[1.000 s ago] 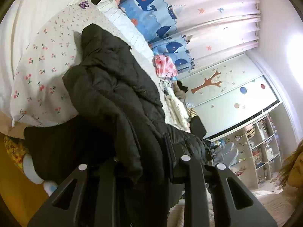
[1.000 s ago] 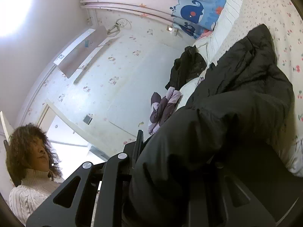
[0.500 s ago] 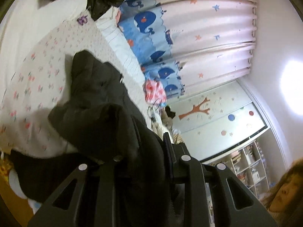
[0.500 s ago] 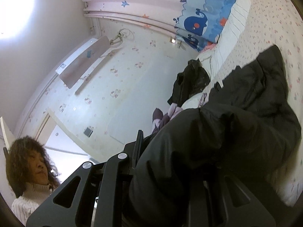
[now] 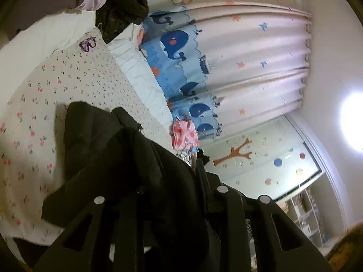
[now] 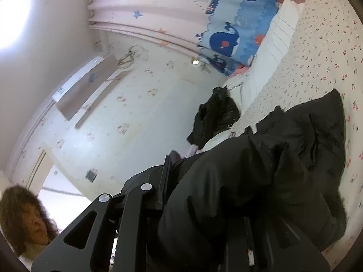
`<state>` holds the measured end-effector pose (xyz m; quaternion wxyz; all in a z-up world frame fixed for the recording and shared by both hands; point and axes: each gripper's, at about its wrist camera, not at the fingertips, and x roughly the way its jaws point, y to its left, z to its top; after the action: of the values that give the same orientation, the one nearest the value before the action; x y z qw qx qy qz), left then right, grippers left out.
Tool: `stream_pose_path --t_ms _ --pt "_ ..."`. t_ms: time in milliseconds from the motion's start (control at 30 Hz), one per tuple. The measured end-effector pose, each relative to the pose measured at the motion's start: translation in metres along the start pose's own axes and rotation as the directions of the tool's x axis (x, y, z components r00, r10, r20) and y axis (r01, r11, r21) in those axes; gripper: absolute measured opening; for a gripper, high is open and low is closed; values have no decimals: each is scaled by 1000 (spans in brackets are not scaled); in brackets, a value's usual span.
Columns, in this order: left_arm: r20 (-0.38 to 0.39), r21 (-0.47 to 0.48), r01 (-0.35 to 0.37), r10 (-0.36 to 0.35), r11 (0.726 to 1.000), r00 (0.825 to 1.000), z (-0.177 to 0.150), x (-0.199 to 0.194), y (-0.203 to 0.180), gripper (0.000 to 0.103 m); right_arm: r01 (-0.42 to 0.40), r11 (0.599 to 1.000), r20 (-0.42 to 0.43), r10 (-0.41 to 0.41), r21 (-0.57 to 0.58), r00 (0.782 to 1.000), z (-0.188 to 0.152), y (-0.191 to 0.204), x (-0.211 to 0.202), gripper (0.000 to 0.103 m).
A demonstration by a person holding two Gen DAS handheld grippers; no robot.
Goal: Fold large clothes
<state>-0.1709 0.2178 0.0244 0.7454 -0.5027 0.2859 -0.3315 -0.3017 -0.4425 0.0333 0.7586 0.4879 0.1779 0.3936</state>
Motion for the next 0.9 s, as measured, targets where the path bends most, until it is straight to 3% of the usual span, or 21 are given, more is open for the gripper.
stream_pose_path --t_ms 533,667,900 --pt "53 -85 -96 101 992 993 66 67 47 25 200 975 8 -202 94 979 77 -83 71 19" --pt "60 -99 -140 147 985 987 82 86 59 25 271 953 -11 -272 133 962 93 -110 91 19" --pt "44 -177 -264 276 948 960 89 125 113 25 408 879 -80 -401 246 913 96 -187 119 20"
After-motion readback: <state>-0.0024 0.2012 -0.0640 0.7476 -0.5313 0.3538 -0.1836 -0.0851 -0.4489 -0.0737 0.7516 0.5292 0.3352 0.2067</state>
